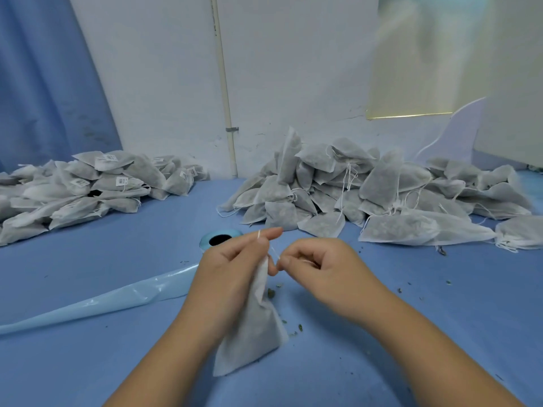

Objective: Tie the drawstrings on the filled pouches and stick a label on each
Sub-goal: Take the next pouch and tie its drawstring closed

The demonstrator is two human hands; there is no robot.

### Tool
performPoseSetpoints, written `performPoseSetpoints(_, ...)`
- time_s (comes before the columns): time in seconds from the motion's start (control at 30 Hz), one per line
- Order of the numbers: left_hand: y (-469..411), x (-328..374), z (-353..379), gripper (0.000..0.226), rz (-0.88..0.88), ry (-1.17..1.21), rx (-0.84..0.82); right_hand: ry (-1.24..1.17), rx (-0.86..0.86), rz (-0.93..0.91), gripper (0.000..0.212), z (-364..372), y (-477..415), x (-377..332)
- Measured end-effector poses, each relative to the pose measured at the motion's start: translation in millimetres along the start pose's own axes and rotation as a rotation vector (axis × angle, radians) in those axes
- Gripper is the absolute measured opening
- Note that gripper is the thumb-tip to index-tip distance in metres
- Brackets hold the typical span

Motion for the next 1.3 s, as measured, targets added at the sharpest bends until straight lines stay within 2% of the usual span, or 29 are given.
performPoseSetpoints(0.03,-1,4,-5,0.04,0.052,-0.103,0.052,-0.035,-0.039,-0.011,0.017,3,2,-5)
performPoseSetpoints(0.1,1,13,-4,0.042,0.147,-0.299,0.052,-0.131,-0.068,-0.041,0.017,0,5,-17)
performPoseSetpoints(0.17,6,13,6,0.035,0.176,-0.435,-0.058,-0.246,-0.055,-0.071,0.019,-8,5,-29)
performPoseSetpoints(0.27,15,7,20,0.025,0.119,-0.427,-0.219,-0.277,0.022,-0.059,0.016,-21,-1,-27)
performPoseSetpoints(0.33,20,3,28,0.028,0.015,-0.302,-0.31,-0.222,0.062,-0.027,0.014,-23,-3,-17)
performPoseSetpoints(0.47,33,-11,41,0.024,-0.444,0.281,-0.493,-0.13,0.053,0.061,0.017,-11,-1,-2)
performPoseSetpoints(0.53,31,-16,41,0.02,-0.603,0.538,-0.474,0.015,0.209,0.035,0.008,-26,-4,0)
performPoseSetpoints(0.6,25,-23,37,0.019,-0.675,0.656,-0.406,0.314,0.402,-0.052,0.015,-47,-3,-9)
performPoseSetpoints(0.67,20,-27,34,0.019,-0.698,0.697,-0.354,0.336,0.49,-0.146,0.02,-57,0,-24)
performPoseSetpoints(0.73,19,-29,32,0.02,-0.709,0.703,-0.339,0.075,0.407,-0.132,0.011,-52,1,-28)
performPoseSetpoints(0.8,20,-32,33,0.02,-0.705,0.685,-0.357,-0.201,0.159,-0.001,0.004,-24,2,-28)
performPoseSetpoints(0.87,22,-31,36,0.021,-0.692,0.659,-0.398,-0.189,-0.016,0.074,0.008,2,7,-24)
performPoseSetpoints(0.97,24,-29,39,0.022,-0.66,0.586,-0.453,-0.135,-0.009,0.114,0.011,7,8,-19)
performPoseSetpoints(1.1,23,-28,33,0.024,-0.566,0.369,-0.429,-0.151,-0.021,0.148,0.014,5,8,-13)
performPoseSetpoints(1.3,24,-26,28,0.026,-0.494,0.176,-0.455,-0.153,-0.084,0.19,0.007,14,10,-8)
Point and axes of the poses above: each hand's wrist, its own y-axis away from the middle knuckle, its own z-axis out of the palm, x = y × z, the point moved 10 cm from there along -y, towards the middle knuckle, and after that the axes turned 10 degrees about x, right-handed, at the moved point
